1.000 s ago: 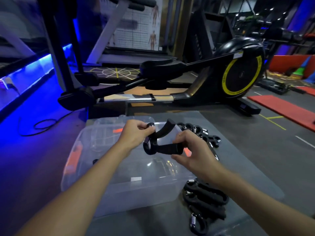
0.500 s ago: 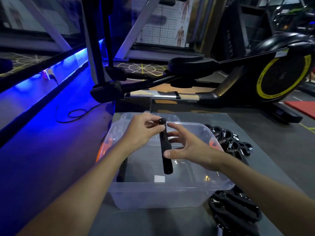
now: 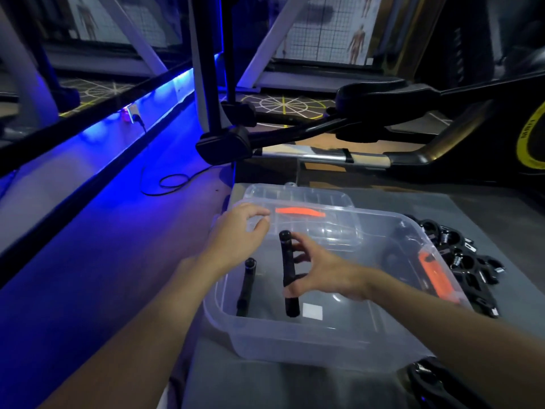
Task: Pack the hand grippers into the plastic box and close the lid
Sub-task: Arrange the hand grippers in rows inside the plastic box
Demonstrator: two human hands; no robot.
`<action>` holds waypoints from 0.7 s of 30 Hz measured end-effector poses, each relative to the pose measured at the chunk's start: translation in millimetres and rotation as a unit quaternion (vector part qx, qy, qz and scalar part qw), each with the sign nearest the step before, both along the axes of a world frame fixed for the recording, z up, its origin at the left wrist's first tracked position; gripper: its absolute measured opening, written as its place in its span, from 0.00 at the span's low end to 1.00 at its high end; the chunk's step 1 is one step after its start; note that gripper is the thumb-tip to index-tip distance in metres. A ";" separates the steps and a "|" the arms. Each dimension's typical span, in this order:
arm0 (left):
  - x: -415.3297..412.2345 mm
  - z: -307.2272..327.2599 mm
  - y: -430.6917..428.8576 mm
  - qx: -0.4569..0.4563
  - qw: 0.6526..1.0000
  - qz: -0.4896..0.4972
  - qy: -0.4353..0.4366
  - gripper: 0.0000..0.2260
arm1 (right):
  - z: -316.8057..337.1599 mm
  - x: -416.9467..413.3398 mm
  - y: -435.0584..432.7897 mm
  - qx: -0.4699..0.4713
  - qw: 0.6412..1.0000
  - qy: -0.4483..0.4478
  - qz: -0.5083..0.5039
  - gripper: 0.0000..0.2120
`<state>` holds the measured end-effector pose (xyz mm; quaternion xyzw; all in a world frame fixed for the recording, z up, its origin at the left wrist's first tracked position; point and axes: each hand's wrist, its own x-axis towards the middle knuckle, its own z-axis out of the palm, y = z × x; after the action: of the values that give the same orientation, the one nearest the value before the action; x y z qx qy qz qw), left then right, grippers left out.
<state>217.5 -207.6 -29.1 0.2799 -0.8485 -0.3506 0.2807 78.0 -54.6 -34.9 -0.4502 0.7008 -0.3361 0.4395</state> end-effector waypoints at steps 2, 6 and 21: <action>3.7 -8.7 -1.9 -0.018 1.000 0.010 -0.014 0.19 | -16.7 1.7 -11.2 0.023 1.000 0.001 0.021 0.53; 3.2 -3.8 -3.3 0.026 0.999 -0.003 0.032 0.21 | -43.1 4.5 -32.7 0.049 0.998 -0.005 0.044 0.47; 7.6 -13.7 -15.1 0.000 0.999 -0.032 0.015 0.18 | -107.5 20.6 -75.4 0.008 0.999 0.036 0.033 0.49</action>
<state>225.1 -222.7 -42.8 0.2471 -0.8528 -0.3634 0.2820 98.6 -130.0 -142.4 -0.4814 0.7035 -0.2998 0.4284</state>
